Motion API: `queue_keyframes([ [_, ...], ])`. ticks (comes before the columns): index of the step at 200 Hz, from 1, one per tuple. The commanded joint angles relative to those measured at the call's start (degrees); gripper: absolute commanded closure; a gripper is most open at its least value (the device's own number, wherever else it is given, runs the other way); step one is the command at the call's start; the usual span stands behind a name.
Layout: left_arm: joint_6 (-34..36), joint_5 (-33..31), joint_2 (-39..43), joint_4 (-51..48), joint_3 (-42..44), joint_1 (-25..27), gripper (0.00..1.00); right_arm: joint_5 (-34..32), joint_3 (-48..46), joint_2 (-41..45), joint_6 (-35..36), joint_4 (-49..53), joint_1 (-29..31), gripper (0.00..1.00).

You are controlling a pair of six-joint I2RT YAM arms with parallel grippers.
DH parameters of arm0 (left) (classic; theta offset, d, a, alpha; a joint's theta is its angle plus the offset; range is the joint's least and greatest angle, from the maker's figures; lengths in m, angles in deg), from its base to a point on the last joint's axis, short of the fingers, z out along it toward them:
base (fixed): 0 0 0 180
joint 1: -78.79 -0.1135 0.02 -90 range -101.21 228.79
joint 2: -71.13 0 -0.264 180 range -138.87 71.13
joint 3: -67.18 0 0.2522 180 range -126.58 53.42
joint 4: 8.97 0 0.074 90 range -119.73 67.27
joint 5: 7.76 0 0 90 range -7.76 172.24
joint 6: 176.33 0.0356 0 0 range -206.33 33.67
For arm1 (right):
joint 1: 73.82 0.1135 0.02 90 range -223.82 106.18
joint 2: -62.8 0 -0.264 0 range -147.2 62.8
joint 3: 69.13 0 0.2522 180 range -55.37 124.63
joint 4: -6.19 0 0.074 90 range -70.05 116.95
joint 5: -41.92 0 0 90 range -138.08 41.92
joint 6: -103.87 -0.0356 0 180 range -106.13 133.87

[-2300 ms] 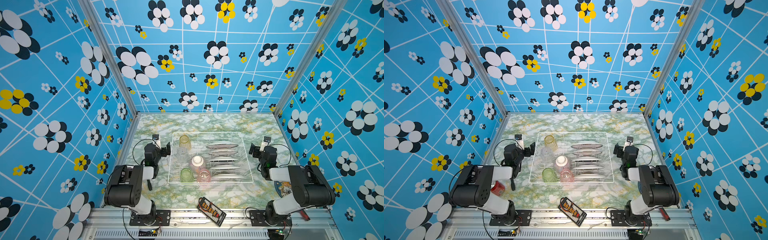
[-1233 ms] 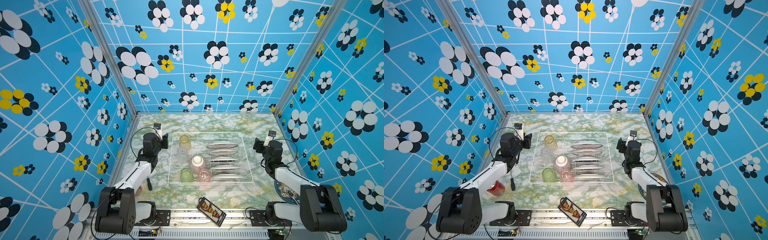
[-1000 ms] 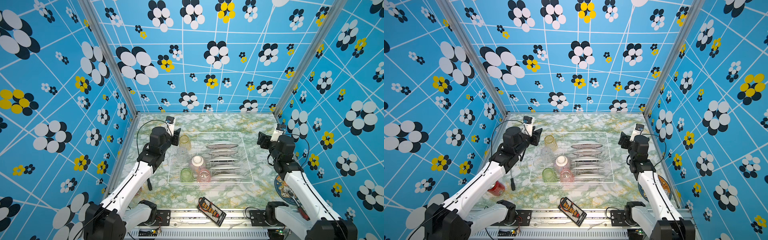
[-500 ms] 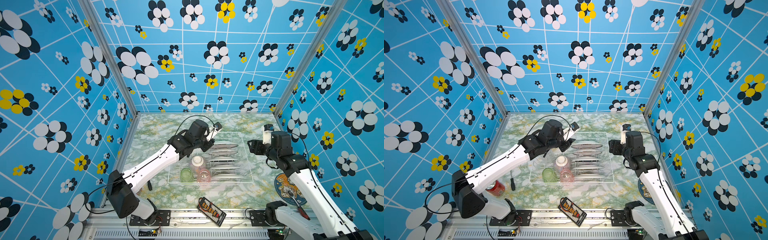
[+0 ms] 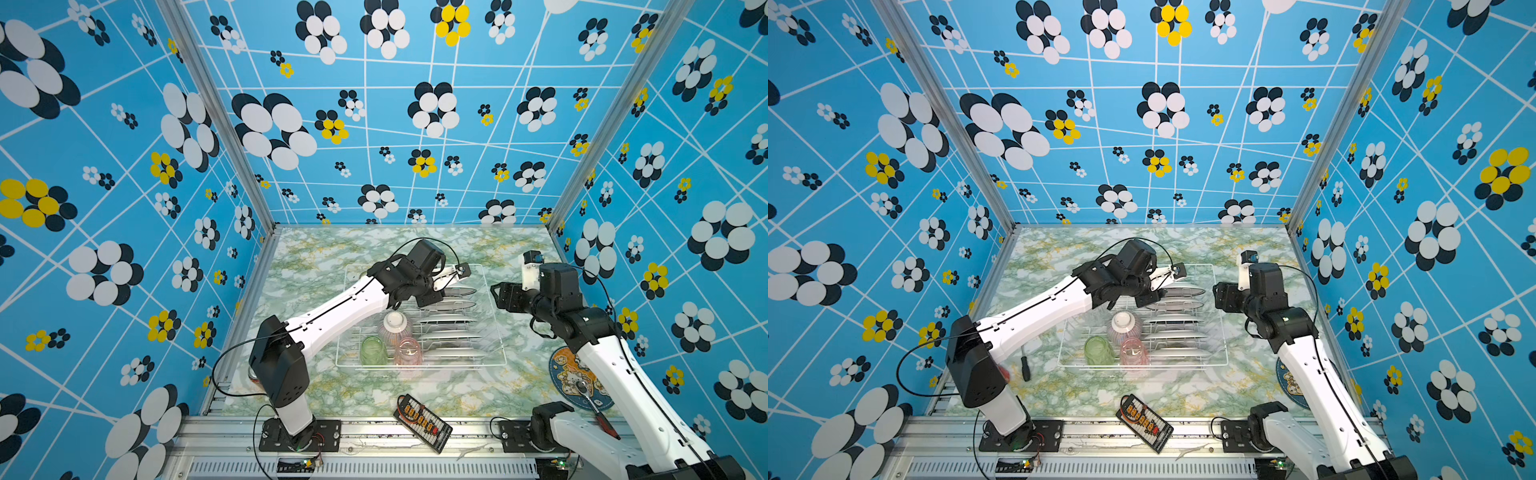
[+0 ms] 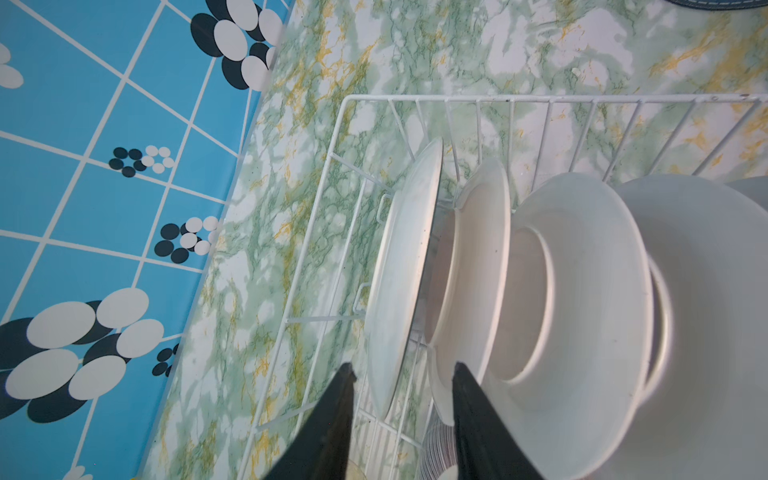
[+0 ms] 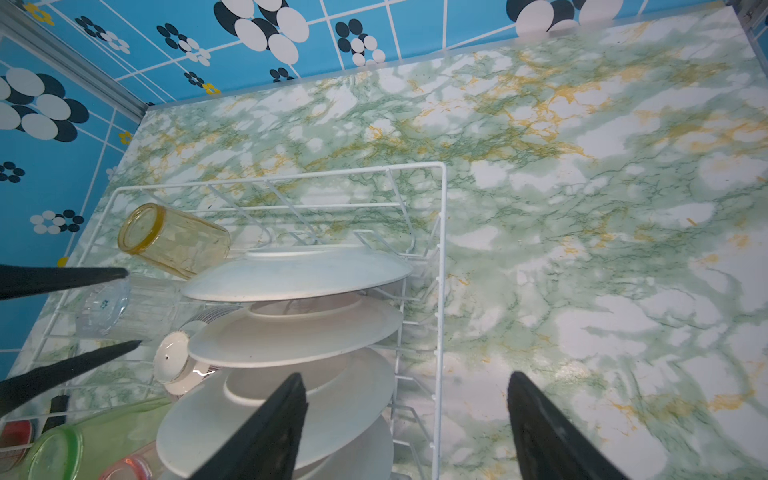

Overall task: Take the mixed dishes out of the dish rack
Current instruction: 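Reach the left gripper onto the red-lettered plate while the right gripper nears the rack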

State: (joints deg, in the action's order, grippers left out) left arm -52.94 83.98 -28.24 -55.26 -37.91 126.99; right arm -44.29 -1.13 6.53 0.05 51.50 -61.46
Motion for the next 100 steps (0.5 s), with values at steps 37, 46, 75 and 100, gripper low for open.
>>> queue_keyframes([
  [37, 5.29, 0.24, -7.78, -4.92, -9.12, 0.48, 0.59, 0.34, 1.97, 0.55, -0.23, -0.34, 0.42, 0.21],
  [46, 5.85, -0.23, -9.07, -5.29, -10.29, 0.49, 0.59, 0.42, 1.75, 0.59, -0.16, -0.53, 0.43, 0.21],
  [75, 7.25, -1.04, -12.68, -7.42, -14.04, 0.33, 0.62, 0.44, 1.39, 1.0, -0.22, -0.58, 0.4, 0.21],
  [100, 8.35, -2.18, -14.74, -8.77, -16.41, 0.38, 0.69, 0.34, 0.96, 1.87, -0.3, -0.46, 0.48, 0.21],
])
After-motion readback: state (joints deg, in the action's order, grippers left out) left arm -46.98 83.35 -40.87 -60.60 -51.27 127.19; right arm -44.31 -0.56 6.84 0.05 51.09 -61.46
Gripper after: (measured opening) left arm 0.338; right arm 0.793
